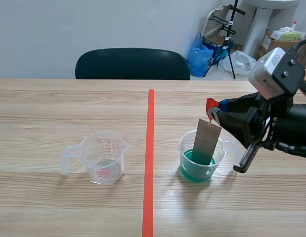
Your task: Do the redox reaction experiment
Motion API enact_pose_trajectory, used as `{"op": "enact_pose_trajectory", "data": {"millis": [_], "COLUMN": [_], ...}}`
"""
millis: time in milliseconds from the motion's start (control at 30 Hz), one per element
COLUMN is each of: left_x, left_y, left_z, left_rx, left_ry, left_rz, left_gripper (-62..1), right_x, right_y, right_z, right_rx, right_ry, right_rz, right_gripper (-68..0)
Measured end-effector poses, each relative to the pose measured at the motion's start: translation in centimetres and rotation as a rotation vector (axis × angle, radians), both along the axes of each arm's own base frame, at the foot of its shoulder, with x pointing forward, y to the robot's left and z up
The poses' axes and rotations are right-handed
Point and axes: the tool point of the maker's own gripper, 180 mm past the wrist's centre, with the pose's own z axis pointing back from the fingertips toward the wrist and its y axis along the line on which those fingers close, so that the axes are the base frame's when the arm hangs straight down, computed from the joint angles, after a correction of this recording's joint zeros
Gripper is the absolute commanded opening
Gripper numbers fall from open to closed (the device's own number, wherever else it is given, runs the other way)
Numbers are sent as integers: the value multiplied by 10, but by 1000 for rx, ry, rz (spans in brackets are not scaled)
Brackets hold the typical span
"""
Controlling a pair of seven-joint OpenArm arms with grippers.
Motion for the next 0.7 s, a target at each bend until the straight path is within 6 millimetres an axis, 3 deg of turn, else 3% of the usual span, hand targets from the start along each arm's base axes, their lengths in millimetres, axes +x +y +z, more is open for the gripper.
{"op": "enact_pose_trajectory", "data": {"millis": [700], "left_x": [0], "left_y": [0], "left_z": [0], "left_rx": [0], "left_ry": [0], "left_rz": [0], "left_gripper": [14], "right_x": [0], "right_y": [1], "right_z": [3], "right_rx": [13], "right_ry": [-11], "right_rz": [3], "right_gripper": [-669]}}
